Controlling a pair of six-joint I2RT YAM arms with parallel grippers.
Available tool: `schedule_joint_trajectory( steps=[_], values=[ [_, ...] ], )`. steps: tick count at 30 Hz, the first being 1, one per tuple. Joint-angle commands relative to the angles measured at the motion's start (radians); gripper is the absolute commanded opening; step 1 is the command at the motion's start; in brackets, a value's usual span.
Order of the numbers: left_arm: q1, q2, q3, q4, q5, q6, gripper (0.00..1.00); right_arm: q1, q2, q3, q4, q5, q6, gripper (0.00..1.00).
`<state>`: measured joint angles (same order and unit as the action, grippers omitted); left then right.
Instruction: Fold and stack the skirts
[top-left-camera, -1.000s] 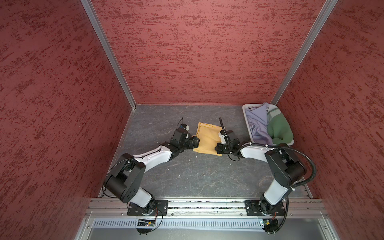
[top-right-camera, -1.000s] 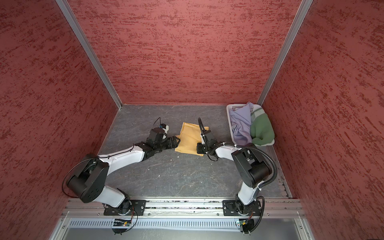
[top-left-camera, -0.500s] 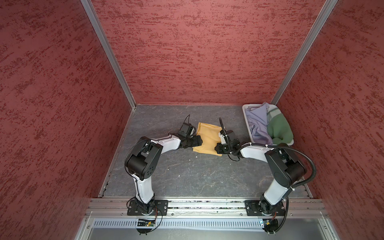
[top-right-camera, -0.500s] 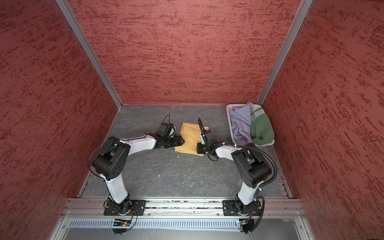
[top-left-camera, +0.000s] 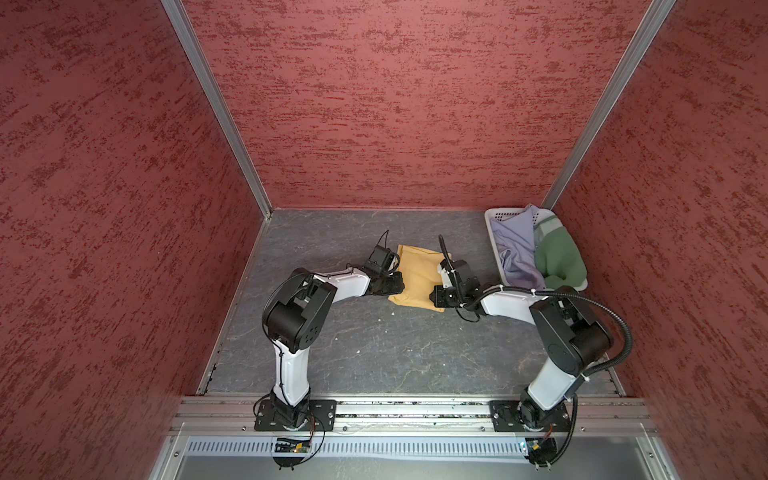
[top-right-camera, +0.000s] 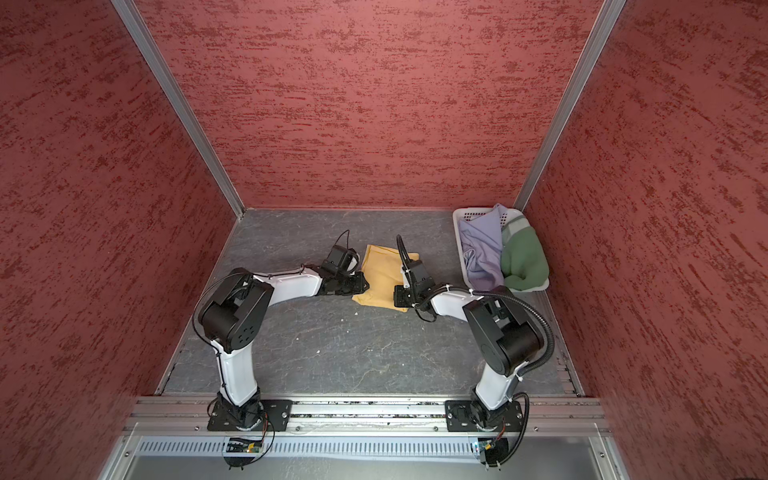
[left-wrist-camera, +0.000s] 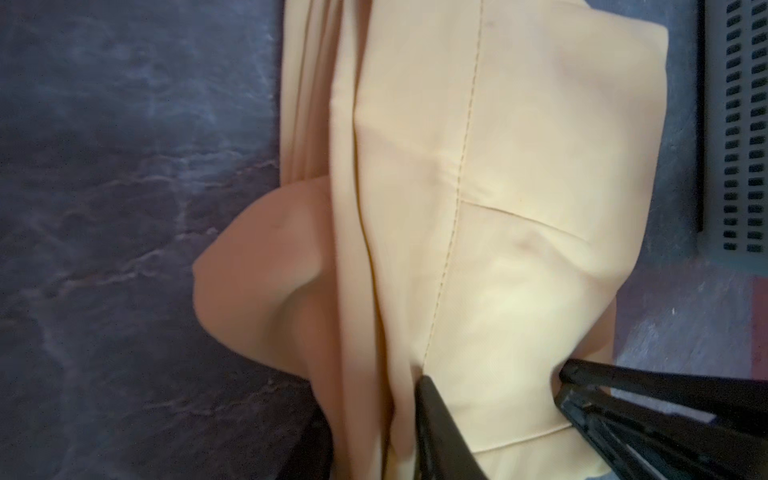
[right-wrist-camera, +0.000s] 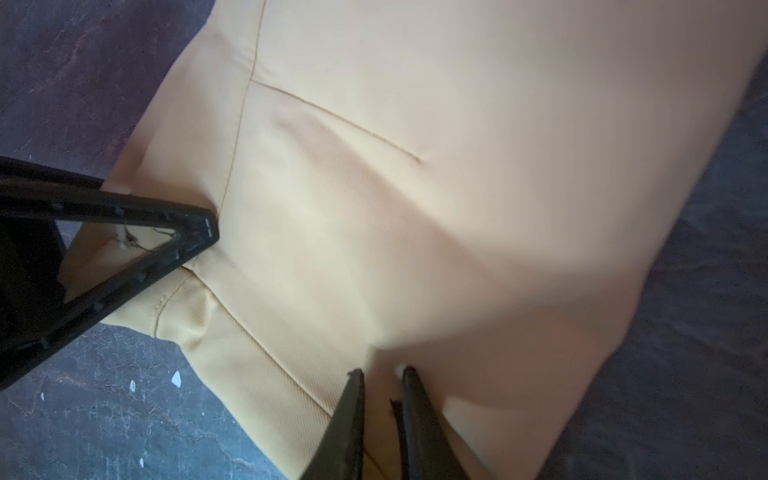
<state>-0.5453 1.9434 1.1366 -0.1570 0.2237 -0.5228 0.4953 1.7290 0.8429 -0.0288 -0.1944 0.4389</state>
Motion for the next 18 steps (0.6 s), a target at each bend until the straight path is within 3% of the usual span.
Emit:
schedule_joint_trajectory(
  steps=[1,5,11,18],
  values=[
    [0.003,0.036,0.015,-0.027,-0.028,0.009,0.11,-0.002,0.007,0.004,-0.016,0.012,-0.008,0.22],
    [0.031,0.031,0.018,-0.03,-0.055,0.018,0.0,-0.001,-0.032,0.037,-0.016,-0.023,-0.009,0.31],
    [0.117,-0.006,0.058,-0.129,-0.107,0.068,0.0,-0.003,-0.105,0.149,-0.106,0.014,-0.079,0.54],
    [0.237,-0.042,0.147,-0.277,-0.178,0.163,0.0,-0.006,-0.153,0.24,-0.176,0.069,-0.143,0.63]
  ],
)
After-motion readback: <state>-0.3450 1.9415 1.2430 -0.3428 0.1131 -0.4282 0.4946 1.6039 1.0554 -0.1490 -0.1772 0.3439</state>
